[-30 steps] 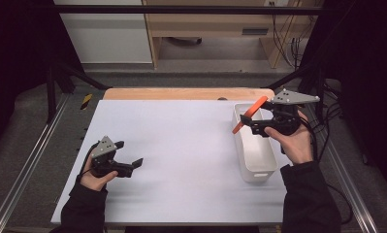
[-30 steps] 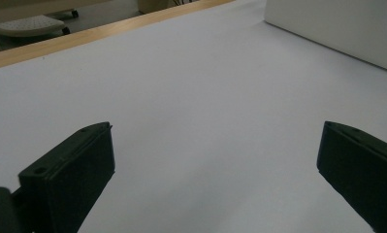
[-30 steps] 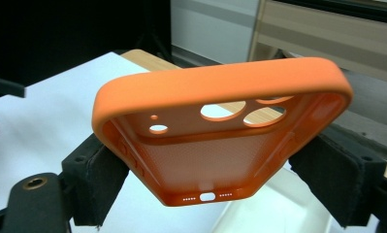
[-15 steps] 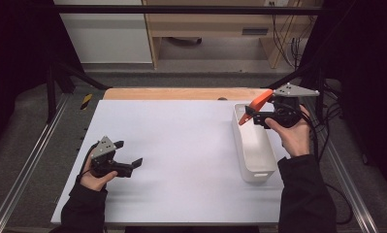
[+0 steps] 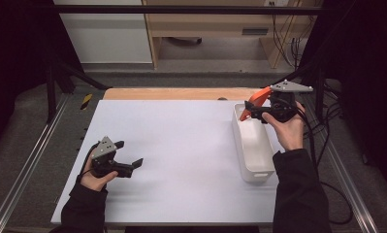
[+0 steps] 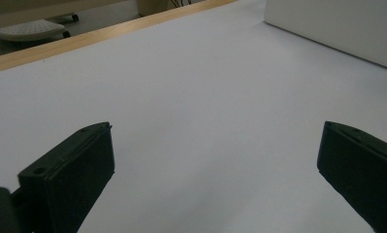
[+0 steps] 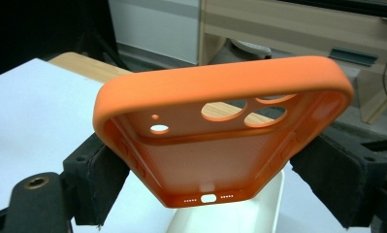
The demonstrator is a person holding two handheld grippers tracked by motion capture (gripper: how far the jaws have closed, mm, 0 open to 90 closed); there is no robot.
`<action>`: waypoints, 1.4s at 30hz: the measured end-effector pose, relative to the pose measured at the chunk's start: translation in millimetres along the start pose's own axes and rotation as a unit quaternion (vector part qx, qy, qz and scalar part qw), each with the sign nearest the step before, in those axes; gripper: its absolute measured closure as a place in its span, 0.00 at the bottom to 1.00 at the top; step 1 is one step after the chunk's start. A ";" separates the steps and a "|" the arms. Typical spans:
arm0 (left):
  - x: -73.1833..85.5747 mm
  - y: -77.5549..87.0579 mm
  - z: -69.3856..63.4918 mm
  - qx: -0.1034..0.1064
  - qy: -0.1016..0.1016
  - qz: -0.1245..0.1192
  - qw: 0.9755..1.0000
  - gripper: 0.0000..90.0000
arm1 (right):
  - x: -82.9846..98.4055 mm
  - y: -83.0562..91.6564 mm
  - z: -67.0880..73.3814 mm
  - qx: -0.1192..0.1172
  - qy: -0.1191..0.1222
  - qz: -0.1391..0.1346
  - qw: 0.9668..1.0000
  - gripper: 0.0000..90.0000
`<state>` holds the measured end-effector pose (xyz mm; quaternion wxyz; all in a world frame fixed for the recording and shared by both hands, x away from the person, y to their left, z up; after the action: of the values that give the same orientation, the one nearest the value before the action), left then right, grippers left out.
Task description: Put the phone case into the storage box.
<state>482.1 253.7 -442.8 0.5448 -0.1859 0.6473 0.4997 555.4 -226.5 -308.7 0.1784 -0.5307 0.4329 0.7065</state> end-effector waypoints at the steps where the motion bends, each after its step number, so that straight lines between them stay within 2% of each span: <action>1: 0.0 0.0 0.1 0.000 0.000 0.000 1.000 0.00 | 0.1 -1.3 -1.0 0.005 -0.003 0.000 1.000 0.18; 14: 0.7 -1.6 -0.3 0.001 -0.002 0.003 1.000 0.00 | 1.6 -19.6 -11.3 0.035 -0.040 0.003 0.999 0.18; 25: 1.2 -2.5 -1.1 0.002 -0.005 0.005 1.000 0.00 | 5.3 -39.6 -17.7 0.054 -0.055 0.013 0.997 0.18; 33: 1.6 -3.3 -1.9 0.003 -0.006 0.006 1.000 0.00 | 7.8 -48.0 -23.1 0.064 -0.066 0.023 0.996 0.18; 42: 2.1 -4.3 -2.5 0.004 -0.009 0.009 1.000 0.00 | 17.5 -61.9 -30.4 0.076 -0.080 0.030 0.993 0.18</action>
<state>483.5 250.4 -446.8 0.5469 -0.1738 0.6459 0.5035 611.0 -219.8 -352.6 0.2309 -0.4441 0.4856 0.7167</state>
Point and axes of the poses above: each handheld gripper's, and its own axes: y roughly backward along the jaws, x roughly out of its underside, z roughly to its left, the point moved 2 cm from there along -y, roughly forward along the jaws, and after that the axes turned 13 degrees about -x, right-handed, at the moved point
